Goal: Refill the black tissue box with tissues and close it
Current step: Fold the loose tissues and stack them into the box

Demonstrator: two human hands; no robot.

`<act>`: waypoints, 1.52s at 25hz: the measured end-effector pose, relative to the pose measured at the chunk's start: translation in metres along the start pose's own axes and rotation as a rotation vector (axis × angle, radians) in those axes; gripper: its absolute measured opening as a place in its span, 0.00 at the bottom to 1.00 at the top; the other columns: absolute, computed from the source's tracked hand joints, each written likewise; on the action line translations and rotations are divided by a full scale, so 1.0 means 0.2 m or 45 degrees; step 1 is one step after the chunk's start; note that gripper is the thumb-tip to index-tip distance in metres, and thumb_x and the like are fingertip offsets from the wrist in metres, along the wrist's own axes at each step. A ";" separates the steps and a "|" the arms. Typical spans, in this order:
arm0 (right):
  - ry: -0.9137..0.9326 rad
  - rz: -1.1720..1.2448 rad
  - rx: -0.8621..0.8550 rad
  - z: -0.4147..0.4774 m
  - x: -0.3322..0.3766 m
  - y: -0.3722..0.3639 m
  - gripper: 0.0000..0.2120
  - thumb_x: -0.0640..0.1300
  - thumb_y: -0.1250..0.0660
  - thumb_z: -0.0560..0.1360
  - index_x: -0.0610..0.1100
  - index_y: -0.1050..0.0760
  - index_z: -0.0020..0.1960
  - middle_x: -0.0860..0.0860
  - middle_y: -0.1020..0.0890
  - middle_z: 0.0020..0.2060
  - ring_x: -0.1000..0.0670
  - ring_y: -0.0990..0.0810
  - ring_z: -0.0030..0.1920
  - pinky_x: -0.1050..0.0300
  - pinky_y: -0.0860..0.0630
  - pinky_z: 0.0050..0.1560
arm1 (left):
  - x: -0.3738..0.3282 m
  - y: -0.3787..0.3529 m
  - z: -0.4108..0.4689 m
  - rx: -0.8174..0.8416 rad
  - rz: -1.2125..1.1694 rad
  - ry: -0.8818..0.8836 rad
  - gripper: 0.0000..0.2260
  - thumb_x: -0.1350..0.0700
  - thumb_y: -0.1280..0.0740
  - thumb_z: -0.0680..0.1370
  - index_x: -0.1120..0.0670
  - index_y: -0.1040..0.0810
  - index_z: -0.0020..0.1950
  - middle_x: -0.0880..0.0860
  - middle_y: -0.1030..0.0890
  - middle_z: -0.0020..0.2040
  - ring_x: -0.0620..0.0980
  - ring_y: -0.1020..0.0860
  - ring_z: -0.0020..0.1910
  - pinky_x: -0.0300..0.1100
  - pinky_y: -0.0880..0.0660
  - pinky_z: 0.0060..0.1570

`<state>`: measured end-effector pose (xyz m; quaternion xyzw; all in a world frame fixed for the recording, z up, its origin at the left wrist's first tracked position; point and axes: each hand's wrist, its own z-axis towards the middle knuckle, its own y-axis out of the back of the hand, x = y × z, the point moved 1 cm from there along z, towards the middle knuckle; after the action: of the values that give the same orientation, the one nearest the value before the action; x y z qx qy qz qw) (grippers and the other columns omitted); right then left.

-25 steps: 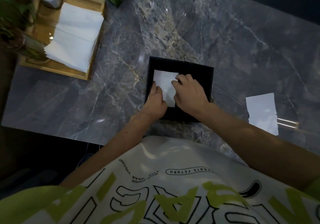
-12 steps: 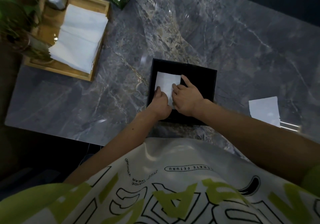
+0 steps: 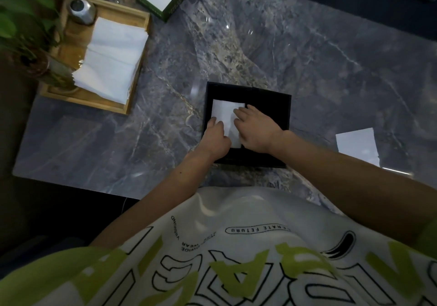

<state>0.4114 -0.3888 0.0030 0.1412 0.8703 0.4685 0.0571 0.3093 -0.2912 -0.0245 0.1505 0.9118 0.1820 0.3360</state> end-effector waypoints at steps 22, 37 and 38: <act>-0.497 0.730 -0.580 -0.64 -0.20 -0.28 0.25 0.42 0.35 0.75 0.36 0.32 0.71 0.37 0.27 0.65 0.37 0.27 0.64 0.47 0.30 0.64 | -0.33 -0.24 -0.19 -0.406 0.179 -0.558 0.20 0.50 0.40 0.80 0.56 0.31 0.70 0.57 0.27 0.67 0.55 0.28 0.66 0.47 0.31 0.65; -0.663 0.878 -0.551 -1.36 -1.04 -0.83 0.27 0.47 0.39 0.78 0.43 0.39 0.75 0.42 0.32 0.71 0.38 0.32 0.68 0.43 0.31 0.65 | -1.13 -1.14 -0.09 -0.396 0.068 -0.402 0.19 0.56 0.35 0.78 0.61 0.29 0.67 0.61 0.25 0.63 0.57 0.26 0.62 0.44 0.31 0.62; -0.663 0.883 -0.549 -1.38 -1.09 -0.86 0.27 0.47 0.39 0.78 0.43 0.39 0.75 0.42 0.32 0.71 0.39 0.31 0.68 0.43 0.31 0.65 | -1.17 -1.19 -0.08 -0.386 0.081 -0.393 0.19 0.56 0.35 0.78 0.60 0.29 0.68 0.61 0.25 0.64 0.57 0.26 0.63 0.43 0.32 0.62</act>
<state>0.5220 -0.7650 0.0062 0.5204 0.6117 0.5788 0.1415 0.4322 -0.5980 0.0145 0.1529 0.8064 0.3024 0.4846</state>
